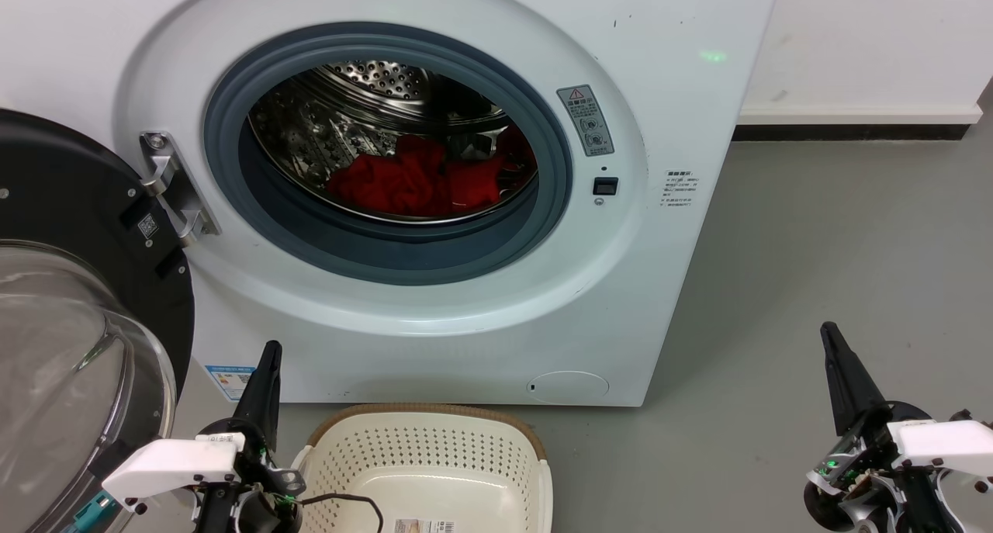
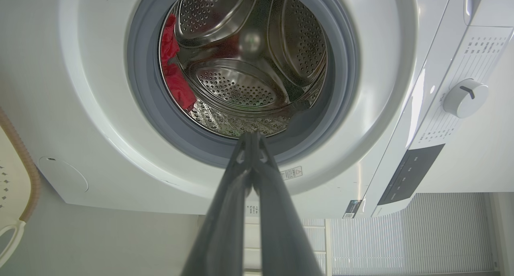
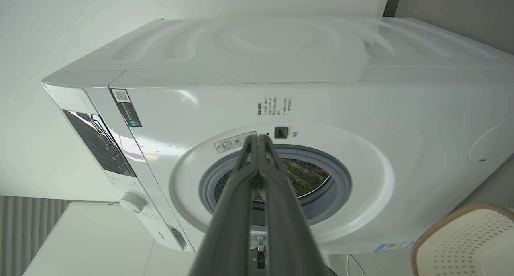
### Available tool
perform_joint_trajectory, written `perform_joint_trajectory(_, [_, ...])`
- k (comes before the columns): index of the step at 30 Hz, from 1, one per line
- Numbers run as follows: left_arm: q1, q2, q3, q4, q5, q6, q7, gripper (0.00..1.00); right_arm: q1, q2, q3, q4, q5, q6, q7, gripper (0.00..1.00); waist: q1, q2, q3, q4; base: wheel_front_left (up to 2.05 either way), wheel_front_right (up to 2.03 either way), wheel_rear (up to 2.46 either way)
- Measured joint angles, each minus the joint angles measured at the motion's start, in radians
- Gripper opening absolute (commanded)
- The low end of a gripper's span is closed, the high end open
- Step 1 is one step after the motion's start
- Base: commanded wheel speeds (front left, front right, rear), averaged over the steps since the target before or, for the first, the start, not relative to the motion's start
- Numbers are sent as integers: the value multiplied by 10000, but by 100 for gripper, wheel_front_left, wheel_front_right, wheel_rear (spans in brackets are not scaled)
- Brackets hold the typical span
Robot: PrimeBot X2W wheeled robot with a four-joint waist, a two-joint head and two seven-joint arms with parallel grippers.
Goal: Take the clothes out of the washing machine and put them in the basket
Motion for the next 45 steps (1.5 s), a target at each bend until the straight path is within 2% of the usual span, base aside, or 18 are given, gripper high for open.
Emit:
perform_joint_trajectory(26, [0,0,0,0,2,0,0,0,0,0,2,0,0,0,0,0,0,0,0,0,0,0,0])
perform_joint_trajectory(27, [12,-2,-4,33,2,0,-6,100,16,0,2,23,2,2,0,100,0,0,0,0,0,0,0])
perform_joint_trajectory(38, [433,-36,-96,192,219,4,-376,100,438,25,102,257,-140,-2,-357,100,0,0,18,-13,0,0,0])
perform_joint_trajectory(45, [467,-36,144,75,936,4,-692,100,447,29,-8,234,-803,-2,-679,100,0,0,30,-31,0,0,0])
